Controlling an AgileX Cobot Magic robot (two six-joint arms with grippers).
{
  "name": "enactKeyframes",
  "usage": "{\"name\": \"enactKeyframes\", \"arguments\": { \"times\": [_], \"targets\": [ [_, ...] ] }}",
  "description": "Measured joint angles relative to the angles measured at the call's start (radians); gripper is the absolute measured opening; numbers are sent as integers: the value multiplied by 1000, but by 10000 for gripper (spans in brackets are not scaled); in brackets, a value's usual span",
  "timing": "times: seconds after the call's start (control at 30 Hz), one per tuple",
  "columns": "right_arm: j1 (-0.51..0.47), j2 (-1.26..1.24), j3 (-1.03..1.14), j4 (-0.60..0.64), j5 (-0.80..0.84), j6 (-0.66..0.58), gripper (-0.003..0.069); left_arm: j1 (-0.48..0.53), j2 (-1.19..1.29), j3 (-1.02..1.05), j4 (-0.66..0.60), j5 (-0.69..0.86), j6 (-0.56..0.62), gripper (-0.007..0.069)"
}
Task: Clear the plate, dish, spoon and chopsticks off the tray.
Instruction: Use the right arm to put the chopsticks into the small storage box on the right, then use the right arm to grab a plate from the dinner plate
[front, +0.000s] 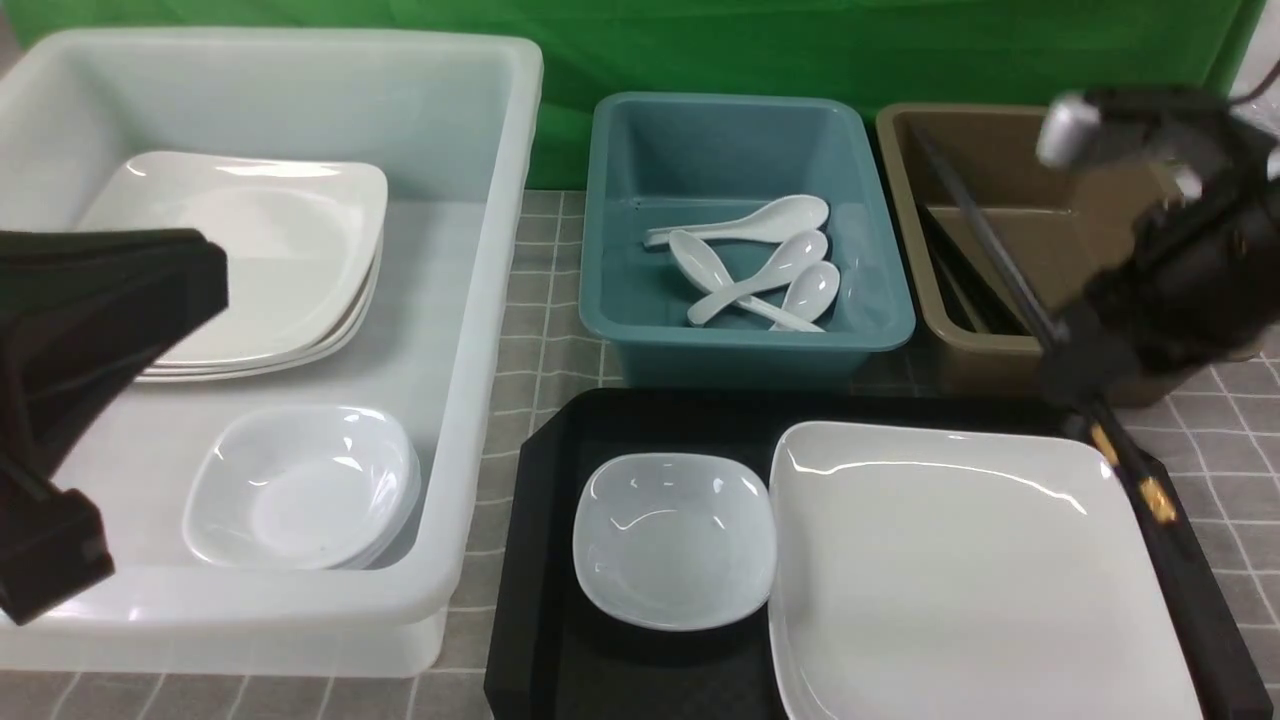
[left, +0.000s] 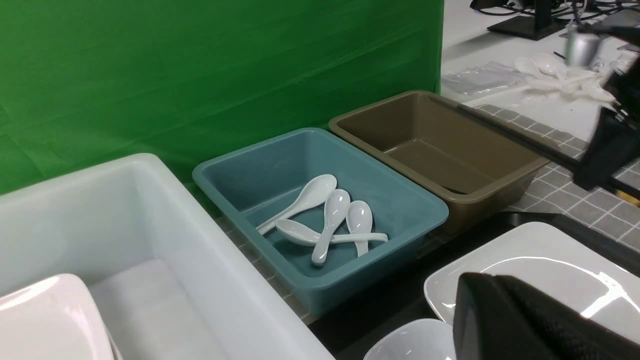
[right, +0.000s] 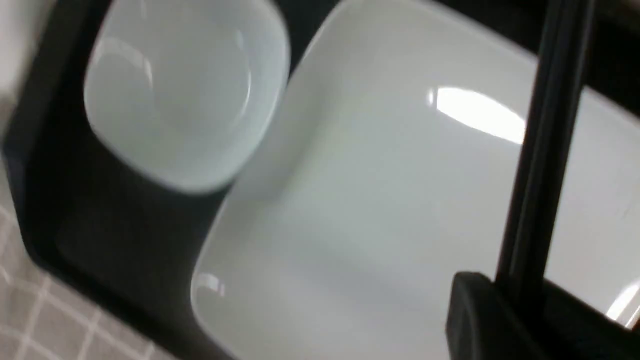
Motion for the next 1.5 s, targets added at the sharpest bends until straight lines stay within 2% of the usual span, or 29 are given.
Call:
{"name": "enactKeyframes", "arguments": {
  "times": [0.07, 0.2, 0.27, 0.37, 0.43, 0.47, 0.5, 0.53, 0.7, 0.77, 0.87, 0.93, 0.97, 1.0, 1.1, 1.23, 1.5],
  "targets": [
    [-73, 125, -153, 85, 25, 0, 78, 0, 0, 0, 0, -6, 0, 4],
    [-139, 274, -314, 185, 39, 0, 78, 0, 0, 0, 1, -6, 0, 4],
    [-193, 446, -498, 256, 39, 22, 78, 0, 0, 0, 1, -6, 0, 4],
    [-250, 685, -774, 307, 37, 111, 78, 0, 0, 0, 1, -6, 0, 4],
    [-266, 764, -864, 332, 42, 150, 78, 0, 0, 0, 1, -6, 0, 4],
    [-294, 906, -1019, 382, 59, 201, 78, 0, 0, 0, 1, -6, 0, 4],
    [-297, 921, -1036, 397, 61, 214, 78, 0, 0, 0, 1, -6, 0, 4],
    [-318, 1045, -1179, 447, 94, 259, 78, 0, 0, 0, 1, -5, 0, 4],
    [-331, 1215, -1432, 441, 127, 367, 89, 0, 1, 0, 1, -3, 0, 4],
    [-330, 1246, -1531, 412, 127, 455, 173, 0, 3, 0, 1, -3, 0, 4],
    [-323, 1238, -1564, 413, 128, 485, 370, 0, 9, 0, 1, -6, 0, 4],
    [-320, 1221, -1566, 413, 128, 490, 444, 0, 13, 0, 1, -6, 0, 4],
    [-319, 1213, -1566, 413, 128, 490, 458, 0, 14, 0, 4, -6, 0, 4],
    [-319, 1207, -1566, 413, 128, 490, 457, 0, 15, 0, 4, -6, 0, 4],
    [-319, 1129, -1566, 411, 129, 481, 346, 0, 17, 0, 17, -6, 0, 4],
    [-319, 1021, -1566, 411, 129, 448, 259, 0, 17, 0, 28, -6, 0, 4],
    [-296, 788, -1567, 403, 129, 382, 218, 0, 17, 0, 38, -6, 43, 4]
  ]
}}
